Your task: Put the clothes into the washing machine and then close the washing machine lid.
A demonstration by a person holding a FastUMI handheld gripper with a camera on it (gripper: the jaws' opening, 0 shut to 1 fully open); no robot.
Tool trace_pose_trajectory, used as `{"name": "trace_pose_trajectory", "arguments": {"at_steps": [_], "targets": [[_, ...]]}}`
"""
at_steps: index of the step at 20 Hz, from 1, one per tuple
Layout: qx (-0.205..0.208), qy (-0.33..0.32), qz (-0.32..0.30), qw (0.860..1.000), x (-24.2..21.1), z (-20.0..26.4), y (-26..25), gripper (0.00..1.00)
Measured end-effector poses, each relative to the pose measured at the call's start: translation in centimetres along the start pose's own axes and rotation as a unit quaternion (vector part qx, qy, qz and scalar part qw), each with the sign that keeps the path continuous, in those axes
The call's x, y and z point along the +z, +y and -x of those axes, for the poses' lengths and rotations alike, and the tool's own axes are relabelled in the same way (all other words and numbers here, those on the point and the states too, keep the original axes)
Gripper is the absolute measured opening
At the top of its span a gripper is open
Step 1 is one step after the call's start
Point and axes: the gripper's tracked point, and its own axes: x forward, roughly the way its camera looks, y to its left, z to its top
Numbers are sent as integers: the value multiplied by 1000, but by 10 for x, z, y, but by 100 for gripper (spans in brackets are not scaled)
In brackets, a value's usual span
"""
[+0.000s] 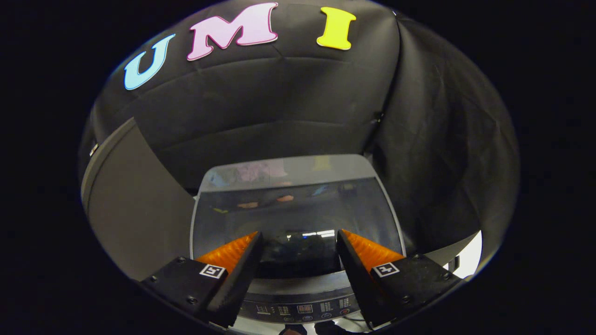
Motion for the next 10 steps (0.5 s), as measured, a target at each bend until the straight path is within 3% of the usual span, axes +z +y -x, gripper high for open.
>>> {"name": "trace_pose_trajectory", "arguments": {"at_steps": [5, 10], "targets": [[3, 20, 21, 1000, -29, -7, 7, 99], [4, 11, 27, 1000, -20, 0, 8, 99]]}}
